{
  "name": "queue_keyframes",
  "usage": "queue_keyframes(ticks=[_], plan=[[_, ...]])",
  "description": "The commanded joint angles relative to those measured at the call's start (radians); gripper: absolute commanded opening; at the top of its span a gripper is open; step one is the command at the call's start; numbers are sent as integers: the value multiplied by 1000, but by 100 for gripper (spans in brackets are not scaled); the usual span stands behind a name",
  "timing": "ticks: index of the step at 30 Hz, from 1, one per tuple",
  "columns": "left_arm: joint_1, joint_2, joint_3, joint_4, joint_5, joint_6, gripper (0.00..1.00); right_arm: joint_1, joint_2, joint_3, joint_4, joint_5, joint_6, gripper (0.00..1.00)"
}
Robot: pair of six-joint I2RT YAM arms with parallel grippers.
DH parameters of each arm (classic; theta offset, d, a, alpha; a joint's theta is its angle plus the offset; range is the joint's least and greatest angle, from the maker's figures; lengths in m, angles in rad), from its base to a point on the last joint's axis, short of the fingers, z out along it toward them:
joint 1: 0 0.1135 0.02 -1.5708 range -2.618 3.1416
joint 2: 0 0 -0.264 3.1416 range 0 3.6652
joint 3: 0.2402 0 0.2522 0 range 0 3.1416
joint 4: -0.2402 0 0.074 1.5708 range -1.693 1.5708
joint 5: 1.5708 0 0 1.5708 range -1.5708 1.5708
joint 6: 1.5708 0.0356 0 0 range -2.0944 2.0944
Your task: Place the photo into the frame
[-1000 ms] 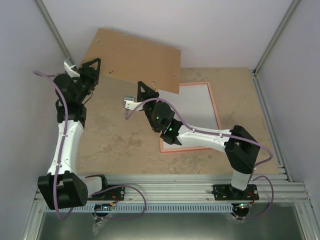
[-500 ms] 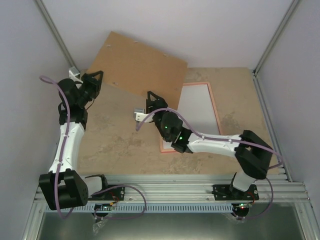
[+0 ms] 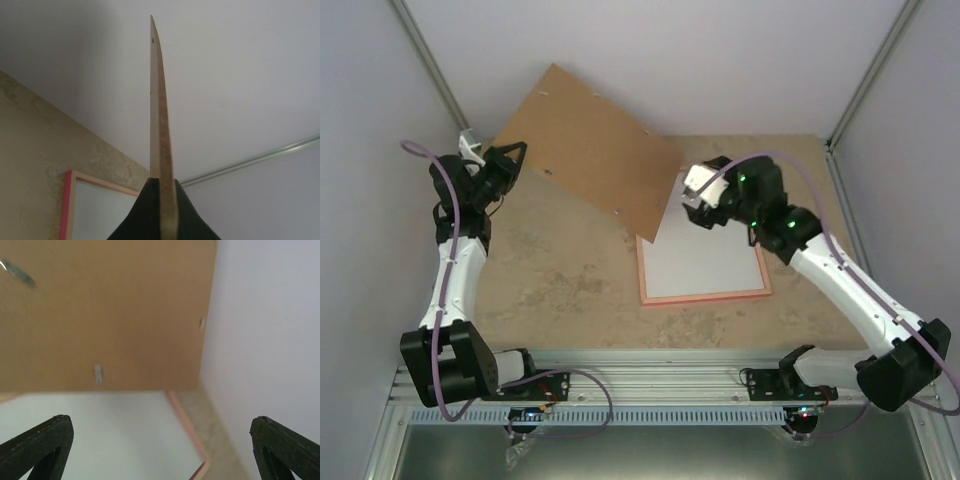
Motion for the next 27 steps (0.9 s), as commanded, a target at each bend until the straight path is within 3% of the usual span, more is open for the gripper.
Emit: queue_keyframes(ticks=[1, 7, 11, 16, 27], plan=[[-2, 11, 19, 111, 121, 30, 0, -256, 35, 14, -270, -404, 136, 98], [-1, 31, -2, 134, 203, 52, 0, -629, 358, 182, -420, -671, 197, 96], [-1, 35, -9, 118, 207, 78, 0, -787, 577, 271, -474, -763, 259, 83], [-2, 43, -16, 135, 214, 70, 0, -853, 728, 319, -437, -772, 325, 72], [-1, 55, -13, 132, 239, 94, 0, -852, 930, 391, -367, -843, 413, 58]])
